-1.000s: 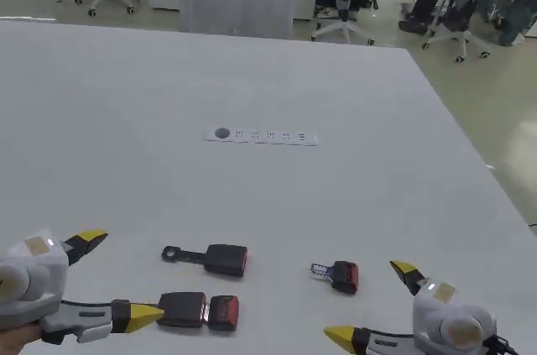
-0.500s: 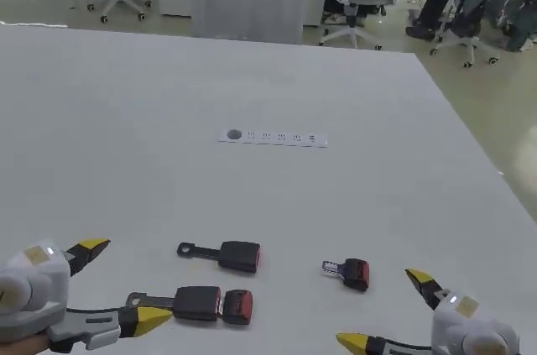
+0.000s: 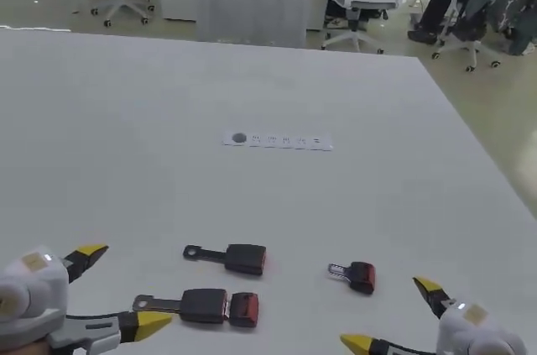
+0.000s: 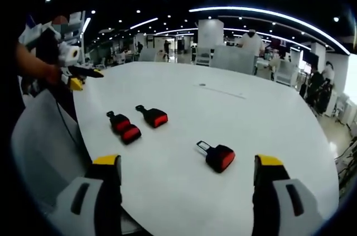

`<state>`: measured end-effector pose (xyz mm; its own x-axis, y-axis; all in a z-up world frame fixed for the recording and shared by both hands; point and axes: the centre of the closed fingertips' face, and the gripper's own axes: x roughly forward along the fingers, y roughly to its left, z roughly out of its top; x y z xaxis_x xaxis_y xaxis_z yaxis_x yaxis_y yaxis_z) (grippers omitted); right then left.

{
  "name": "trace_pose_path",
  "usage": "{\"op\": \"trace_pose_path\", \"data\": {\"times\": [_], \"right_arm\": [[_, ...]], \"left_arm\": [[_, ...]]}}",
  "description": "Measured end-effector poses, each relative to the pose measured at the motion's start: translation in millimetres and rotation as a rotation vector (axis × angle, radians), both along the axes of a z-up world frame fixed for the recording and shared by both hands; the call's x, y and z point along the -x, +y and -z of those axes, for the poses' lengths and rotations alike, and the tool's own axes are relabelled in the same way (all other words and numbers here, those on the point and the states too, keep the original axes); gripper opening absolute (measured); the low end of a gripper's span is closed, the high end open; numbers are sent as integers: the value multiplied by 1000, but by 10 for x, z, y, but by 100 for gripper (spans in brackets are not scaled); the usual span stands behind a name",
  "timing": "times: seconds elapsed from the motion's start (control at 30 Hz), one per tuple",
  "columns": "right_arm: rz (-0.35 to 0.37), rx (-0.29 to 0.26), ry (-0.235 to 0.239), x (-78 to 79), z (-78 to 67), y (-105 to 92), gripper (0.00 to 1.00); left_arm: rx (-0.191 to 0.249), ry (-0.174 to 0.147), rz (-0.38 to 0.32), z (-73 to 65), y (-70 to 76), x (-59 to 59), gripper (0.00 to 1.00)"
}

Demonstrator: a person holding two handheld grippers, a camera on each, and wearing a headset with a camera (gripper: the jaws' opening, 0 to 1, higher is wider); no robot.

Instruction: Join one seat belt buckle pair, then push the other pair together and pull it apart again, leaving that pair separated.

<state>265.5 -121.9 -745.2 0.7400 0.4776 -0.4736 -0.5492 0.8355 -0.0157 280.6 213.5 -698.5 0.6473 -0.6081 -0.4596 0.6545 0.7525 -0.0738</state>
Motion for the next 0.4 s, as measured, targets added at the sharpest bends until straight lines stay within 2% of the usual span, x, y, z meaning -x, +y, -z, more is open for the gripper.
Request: {"op": "trace_pose_path", "data": {"times": [0.3,0.4], "right_arm": [[11,4,0,8,4,-49,100],[22,8,1,13,2,-72,100]], "left_arm": [[-2,-3,5,-15,7,-14,100],[-15,-4,17,9,-2,-5,100]]}}
